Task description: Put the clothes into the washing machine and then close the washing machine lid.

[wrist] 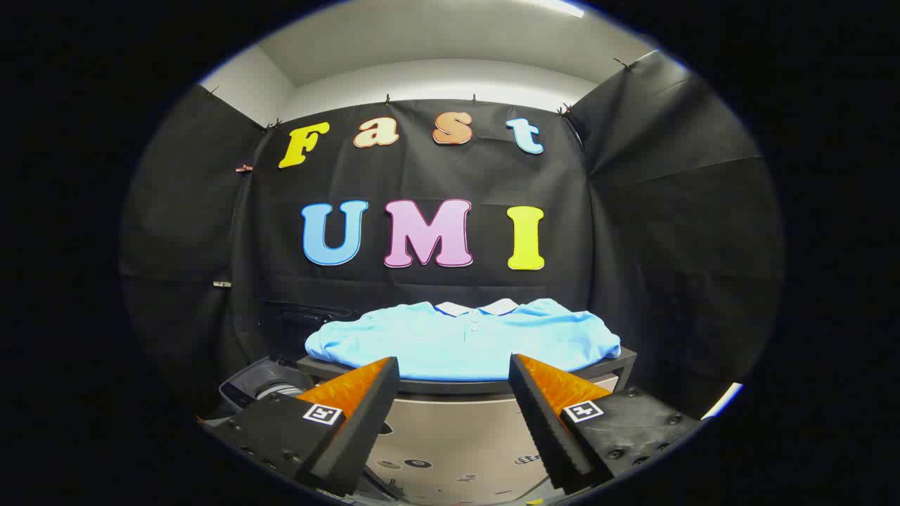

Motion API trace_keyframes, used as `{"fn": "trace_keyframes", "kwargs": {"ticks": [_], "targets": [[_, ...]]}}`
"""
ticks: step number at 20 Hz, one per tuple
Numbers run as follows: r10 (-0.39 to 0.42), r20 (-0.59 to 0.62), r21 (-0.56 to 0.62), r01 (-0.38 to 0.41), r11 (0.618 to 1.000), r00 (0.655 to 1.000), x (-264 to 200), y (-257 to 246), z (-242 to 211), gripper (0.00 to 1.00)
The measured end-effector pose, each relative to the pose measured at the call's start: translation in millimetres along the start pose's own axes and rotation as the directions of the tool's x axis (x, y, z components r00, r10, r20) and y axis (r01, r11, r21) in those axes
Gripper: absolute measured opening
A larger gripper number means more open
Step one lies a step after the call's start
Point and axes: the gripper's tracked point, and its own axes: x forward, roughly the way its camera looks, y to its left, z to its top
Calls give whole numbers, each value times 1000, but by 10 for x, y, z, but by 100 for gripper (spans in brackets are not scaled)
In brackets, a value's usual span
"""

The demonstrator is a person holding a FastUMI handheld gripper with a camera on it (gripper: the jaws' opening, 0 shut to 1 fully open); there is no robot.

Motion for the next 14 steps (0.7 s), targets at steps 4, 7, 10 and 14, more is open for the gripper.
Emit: {"fn": "trace_keyframes", "kwargs": {"ticks": [4, 7, 10, 14], "targets": [[1, -1, -2, -1, 1000, 1000, -13, -3, 2, 98], [1, -4, 3, -1, 1000, 1000, -6, -1, -8, 98], [1, -7, 3, -1, 1000, 1000, -9, 1, -6, 98], [2, -9, 3, -2, 1000, 1000, -14, 6, -8, 98]]}}
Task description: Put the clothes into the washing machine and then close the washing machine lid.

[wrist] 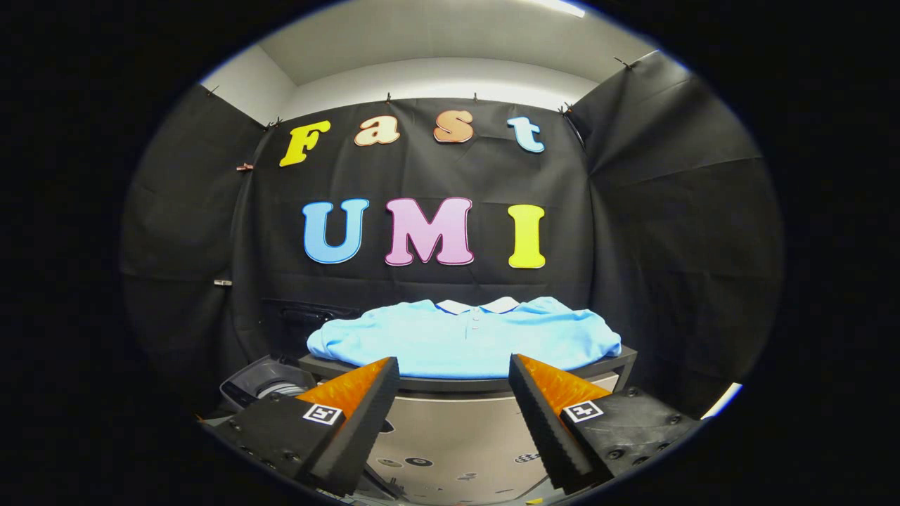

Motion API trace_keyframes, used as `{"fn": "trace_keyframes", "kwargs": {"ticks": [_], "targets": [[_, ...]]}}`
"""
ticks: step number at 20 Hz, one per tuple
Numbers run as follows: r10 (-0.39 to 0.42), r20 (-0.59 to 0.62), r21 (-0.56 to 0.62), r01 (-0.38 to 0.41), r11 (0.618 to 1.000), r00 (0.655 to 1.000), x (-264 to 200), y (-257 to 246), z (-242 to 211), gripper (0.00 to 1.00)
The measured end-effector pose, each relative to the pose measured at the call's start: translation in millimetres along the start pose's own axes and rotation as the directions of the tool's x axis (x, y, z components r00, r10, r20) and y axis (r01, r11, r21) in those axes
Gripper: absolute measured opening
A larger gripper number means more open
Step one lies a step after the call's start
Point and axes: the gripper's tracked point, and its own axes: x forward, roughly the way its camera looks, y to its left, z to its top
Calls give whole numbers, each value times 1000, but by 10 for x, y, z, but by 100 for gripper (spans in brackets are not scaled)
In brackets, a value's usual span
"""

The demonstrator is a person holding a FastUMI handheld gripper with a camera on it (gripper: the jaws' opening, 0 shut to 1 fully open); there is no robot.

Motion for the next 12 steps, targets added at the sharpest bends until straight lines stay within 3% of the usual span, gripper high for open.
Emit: {"fn": "trace_keyframes", "kwargs": {"ticks": [12], "targets": [[-4, -15, -5, 4, 1000, 1000, -11, -23, -37, 98]]}}
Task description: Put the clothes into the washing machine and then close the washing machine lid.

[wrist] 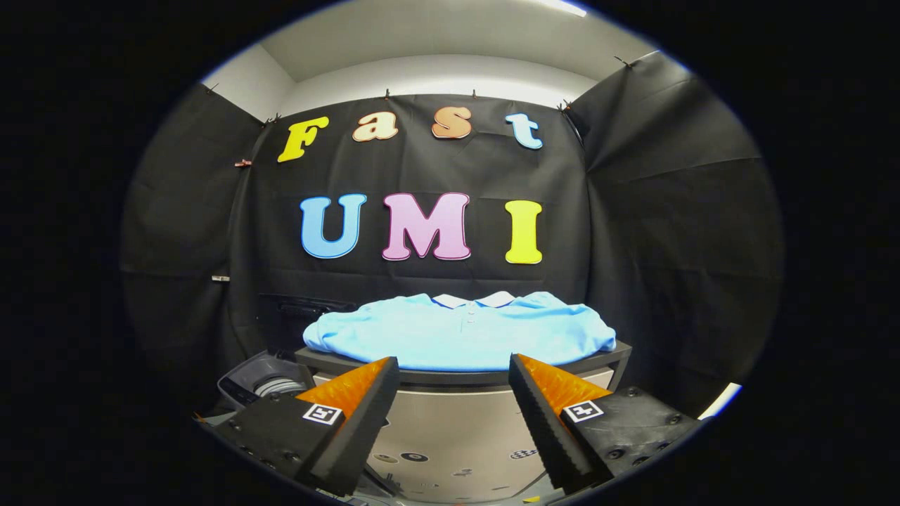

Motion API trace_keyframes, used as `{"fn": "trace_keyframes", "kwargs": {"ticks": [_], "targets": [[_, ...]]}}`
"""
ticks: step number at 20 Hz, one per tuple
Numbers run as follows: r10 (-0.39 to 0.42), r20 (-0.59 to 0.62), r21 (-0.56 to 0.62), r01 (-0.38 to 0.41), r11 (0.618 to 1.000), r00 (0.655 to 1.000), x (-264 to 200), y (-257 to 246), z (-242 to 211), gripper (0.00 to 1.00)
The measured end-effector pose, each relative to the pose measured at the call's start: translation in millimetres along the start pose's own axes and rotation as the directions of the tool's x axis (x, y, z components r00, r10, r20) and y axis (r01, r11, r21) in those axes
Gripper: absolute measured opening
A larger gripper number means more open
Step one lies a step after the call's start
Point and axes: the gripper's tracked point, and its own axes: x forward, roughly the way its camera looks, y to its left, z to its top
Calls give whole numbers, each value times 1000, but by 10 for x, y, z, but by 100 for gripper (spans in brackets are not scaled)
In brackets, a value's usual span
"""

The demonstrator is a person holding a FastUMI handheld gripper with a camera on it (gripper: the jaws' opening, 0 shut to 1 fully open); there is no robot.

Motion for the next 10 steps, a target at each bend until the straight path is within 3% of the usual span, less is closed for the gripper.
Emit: {"fn": "trace_keyframes", "kwargs": {"ticks": [10], "targets": [[42, 17, -14, -42, 999, 999, 531, 56, 519, 98]]}}
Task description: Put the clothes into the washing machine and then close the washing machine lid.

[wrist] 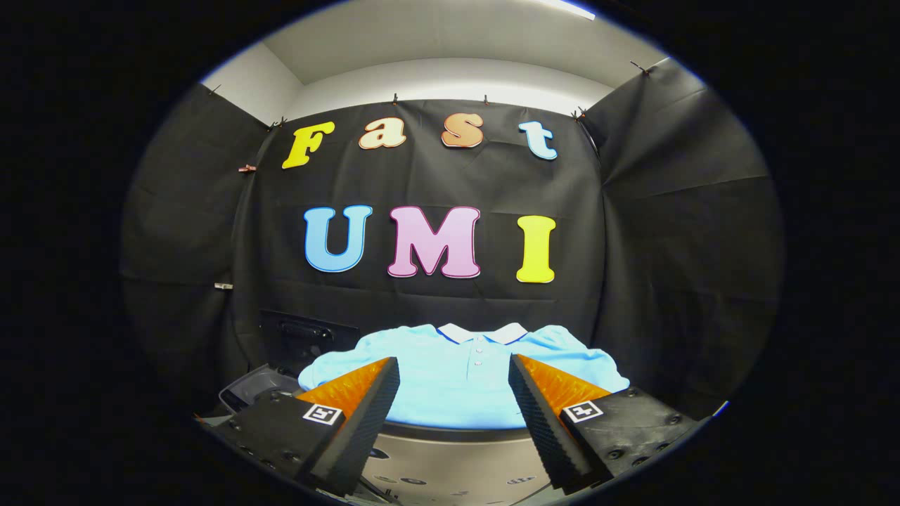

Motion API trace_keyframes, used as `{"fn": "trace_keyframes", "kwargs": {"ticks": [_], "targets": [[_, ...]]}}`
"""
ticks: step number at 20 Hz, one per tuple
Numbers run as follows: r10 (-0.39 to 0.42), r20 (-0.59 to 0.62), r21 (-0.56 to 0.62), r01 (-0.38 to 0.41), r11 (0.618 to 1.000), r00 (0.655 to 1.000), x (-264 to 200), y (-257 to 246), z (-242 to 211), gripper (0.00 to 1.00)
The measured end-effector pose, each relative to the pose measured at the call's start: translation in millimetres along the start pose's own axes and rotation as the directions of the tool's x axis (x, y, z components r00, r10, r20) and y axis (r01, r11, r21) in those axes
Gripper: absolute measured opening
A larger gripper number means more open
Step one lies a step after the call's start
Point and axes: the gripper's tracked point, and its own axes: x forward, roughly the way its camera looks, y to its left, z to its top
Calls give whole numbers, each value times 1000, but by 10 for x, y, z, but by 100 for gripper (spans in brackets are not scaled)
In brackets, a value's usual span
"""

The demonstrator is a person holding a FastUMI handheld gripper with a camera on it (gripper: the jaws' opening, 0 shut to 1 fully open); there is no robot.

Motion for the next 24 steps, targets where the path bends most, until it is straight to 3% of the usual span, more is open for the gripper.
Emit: {"fn": "trace_keyframes", "kwargs": {"ticks": [12, 15, 21, 24], "targets": [[-19, -79, -69, 13, 997, 997, 872, -152, 188, 98], [27, -155, -8, -29, 1000, 988, 1071, -72, 113, 98], [1, -328, -9, -4, 1000, 945, 1459, -192, -260, 99], [-11, -441, -19, 3, 1000, 897, 1560, -263, -495, 98]]}}
